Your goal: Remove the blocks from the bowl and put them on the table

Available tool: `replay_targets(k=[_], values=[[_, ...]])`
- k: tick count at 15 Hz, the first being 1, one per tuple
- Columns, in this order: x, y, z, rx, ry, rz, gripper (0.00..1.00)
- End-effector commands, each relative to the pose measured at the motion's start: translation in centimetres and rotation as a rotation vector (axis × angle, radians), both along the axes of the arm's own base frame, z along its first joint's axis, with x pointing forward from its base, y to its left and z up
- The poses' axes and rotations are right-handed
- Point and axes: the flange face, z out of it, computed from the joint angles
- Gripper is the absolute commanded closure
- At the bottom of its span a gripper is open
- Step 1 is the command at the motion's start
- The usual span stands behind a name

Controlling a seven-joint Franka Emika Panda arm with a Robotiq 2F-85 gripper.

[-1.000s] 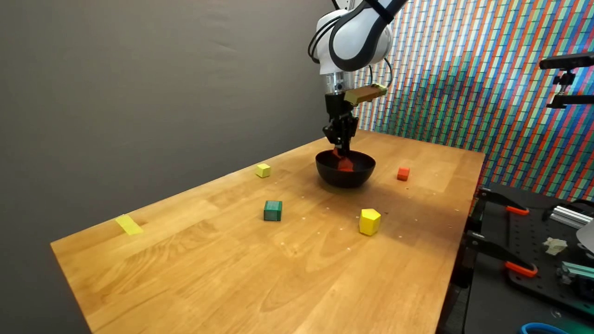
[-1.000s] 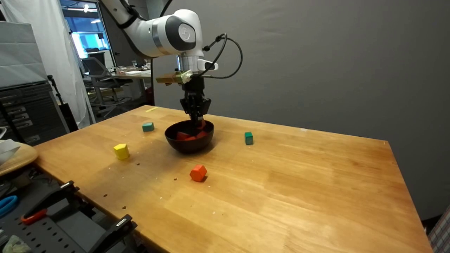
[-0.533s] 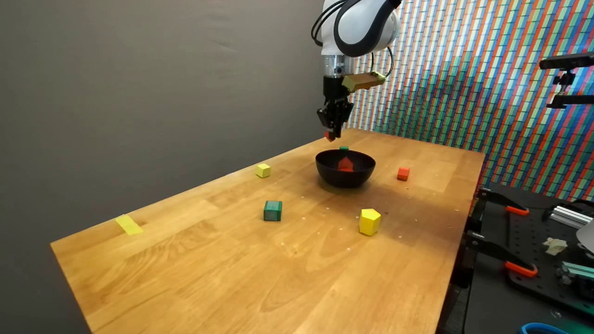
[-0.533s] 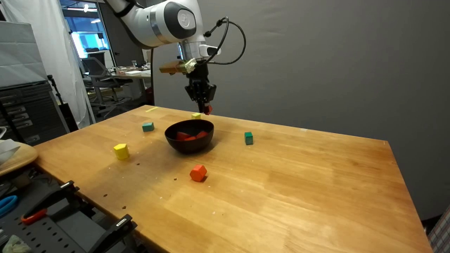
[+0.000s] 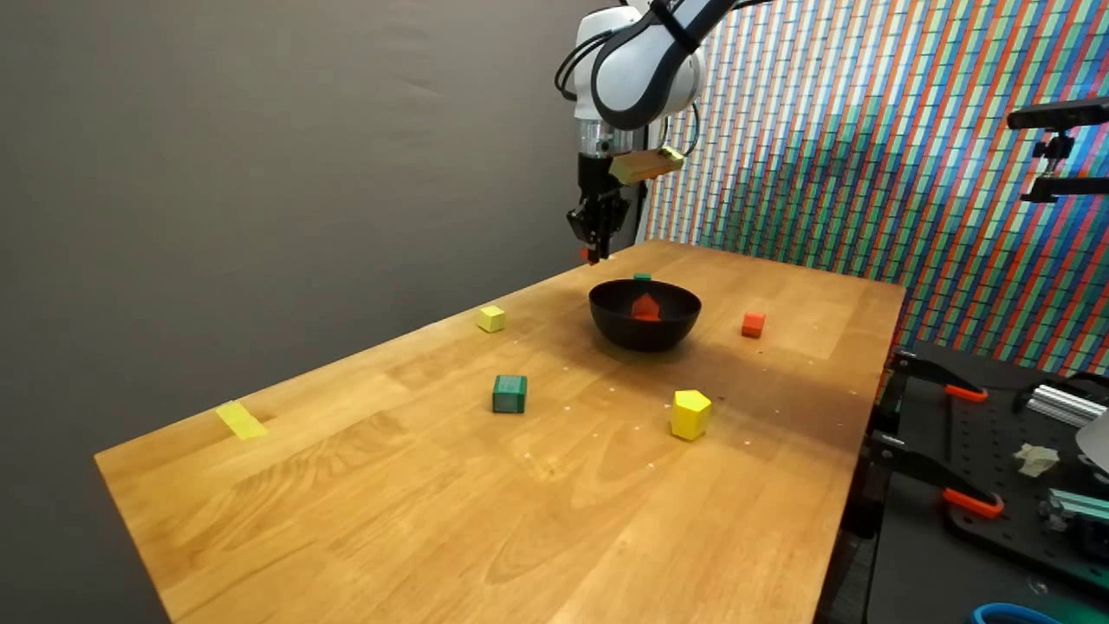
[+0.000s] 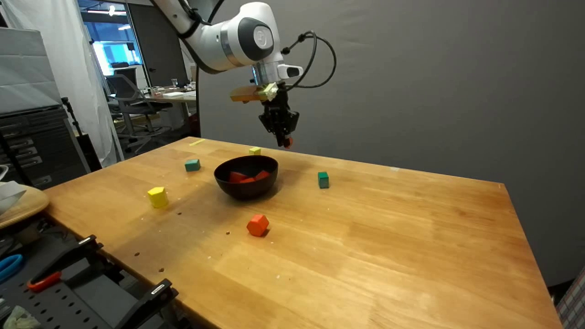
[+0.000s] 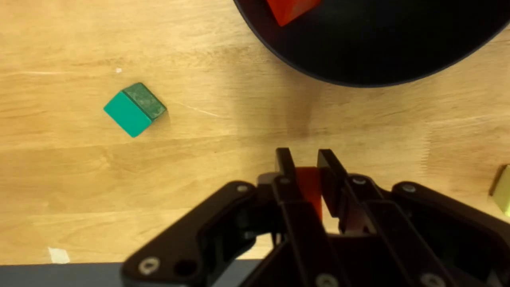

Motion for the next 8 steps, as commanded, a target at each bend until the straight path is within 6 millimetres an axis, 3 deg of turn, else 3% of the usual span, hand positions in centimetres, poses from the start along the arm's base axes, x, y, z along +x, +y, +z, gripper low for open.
replay_targets(k=[1,3,4,5,8], values=[[4.0,-0.5,-3.5,0.009,0.058,0.021,0.88],[4.9,-0.5,-4.9,0.006,0.086,0.028,0.86],[5.2,-0.5,-5.2,0.003,0.098,0.032,0.54],[5.5,-0.5,-5.5,0.002,0.11,0.038,0.53],[5.4,-0.3,-4.7,0.006,0.134,0.072,0.31]])
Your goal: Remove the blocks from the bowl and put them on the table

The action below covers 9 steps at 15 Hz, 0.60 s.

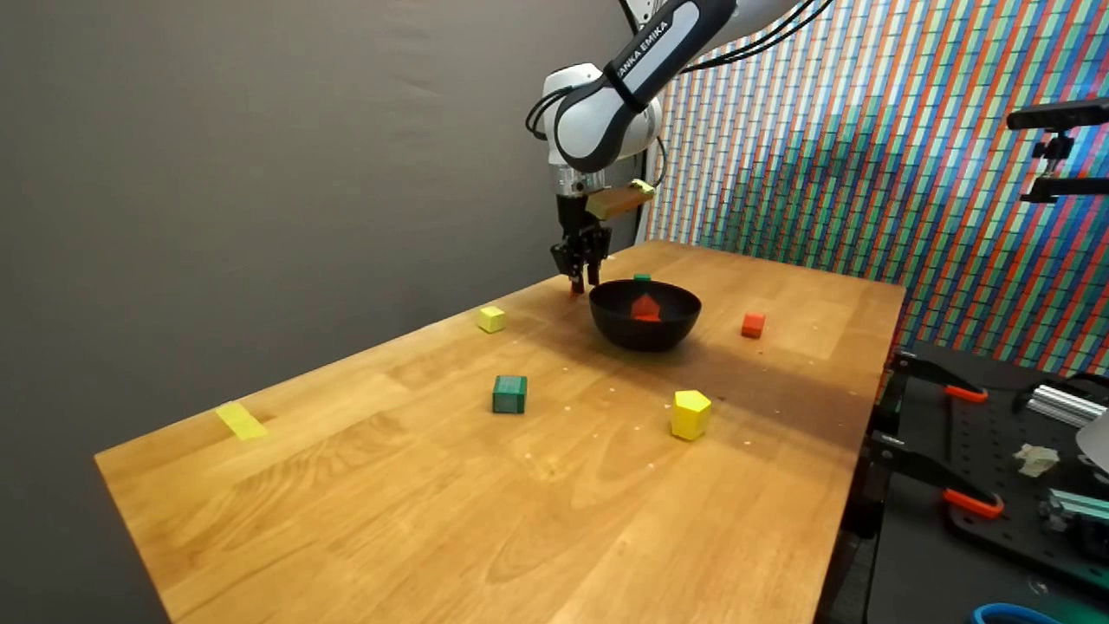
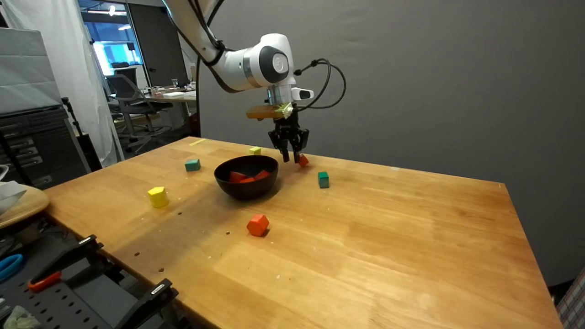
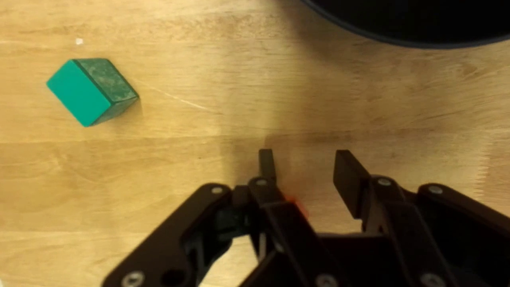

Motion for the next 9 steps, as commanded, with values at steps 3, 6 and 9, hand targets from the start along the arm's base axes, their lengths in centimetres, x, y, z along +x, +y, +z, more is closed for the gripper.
replay_targets(k=[3,6,9], values=[[-0.1,0.0,3.7,0.044,0.046,0.042,0.08],[-2.7,0.1,6.4,0.081,0.101,0.033,0.0],[-6.1,0.5,8.0,0.176,0.14,0.022,0.0]])
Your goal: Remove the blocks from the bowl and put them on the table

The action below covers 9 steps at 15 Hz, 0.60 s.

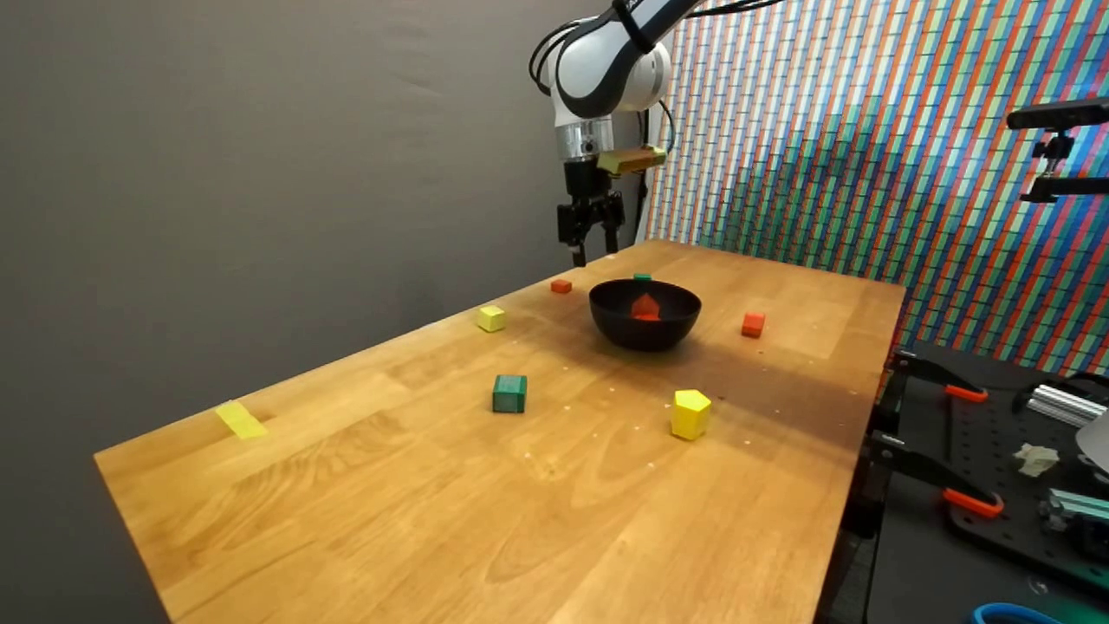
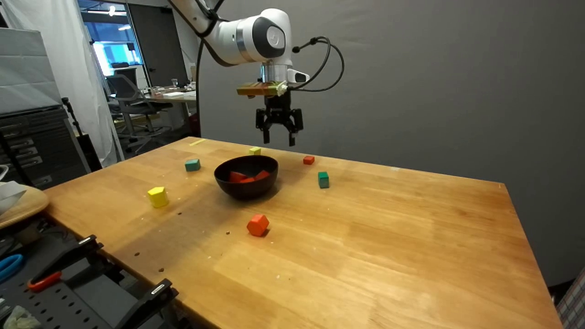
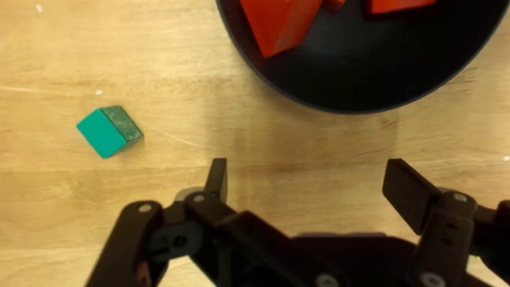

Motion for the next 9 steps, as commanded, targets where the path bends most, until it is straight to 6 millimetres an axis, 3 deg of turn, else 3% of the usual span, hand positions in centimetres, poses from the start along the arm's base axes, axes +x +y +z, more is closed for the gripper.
replay_targets(k=[1,5,9], values=[[-5.4,0.5,2.5,0.125,0.058,-0.01,0.0],[-9.3,1.6,0.1,0.193,0.107,-0.021,0.0],[-11.5,2.3,-2.6,0.152,0.123,-0.056,0.0]])
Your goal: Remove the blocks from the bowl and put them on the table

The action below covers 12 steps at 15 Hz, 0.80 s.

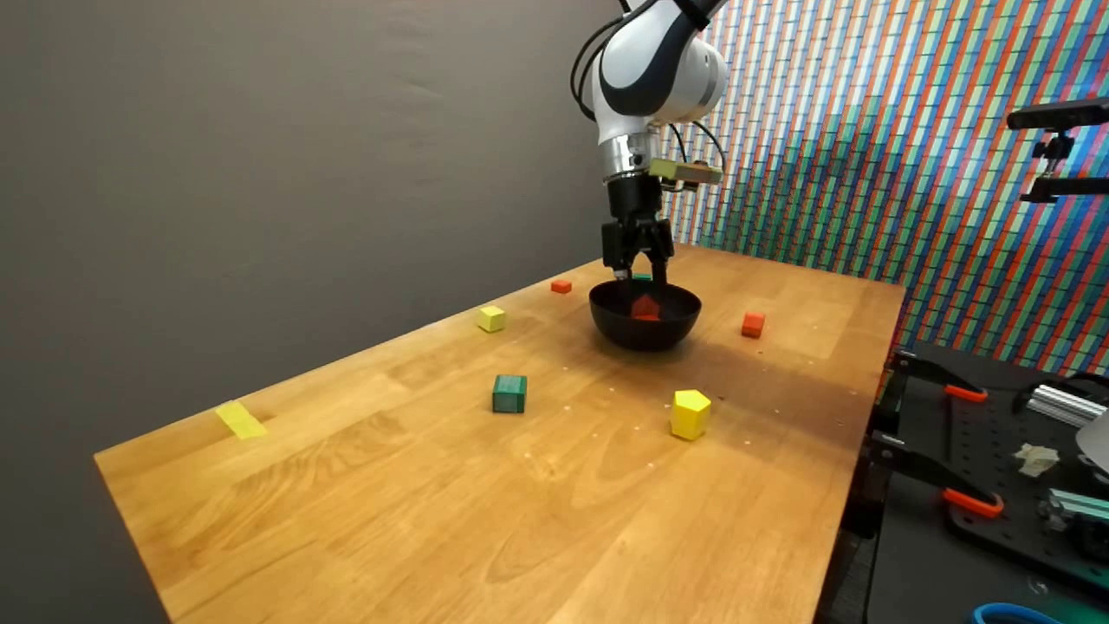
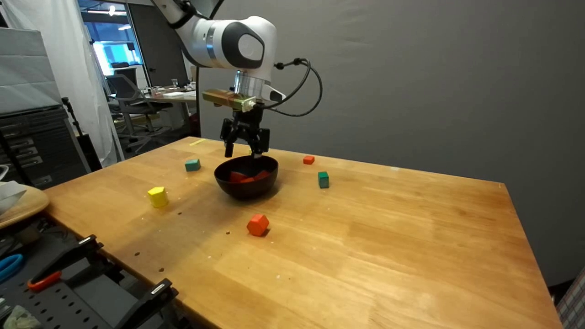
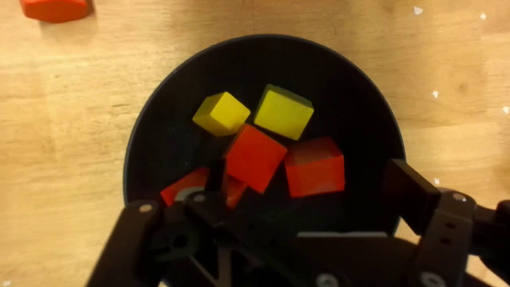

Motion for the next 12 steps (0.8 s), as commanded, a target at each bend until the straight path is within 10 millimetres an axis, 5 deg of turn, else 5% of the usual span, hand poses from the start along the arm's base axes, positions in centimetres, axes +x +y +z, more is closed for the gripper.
replay_targets(k=[1,12], values=[[-2.1,0.5,-0.7,-0.01,-0.034,-0.04,0.0],[-2.5,2.2,-4.6,-0.131,-0.217,-0.194,0.0]])
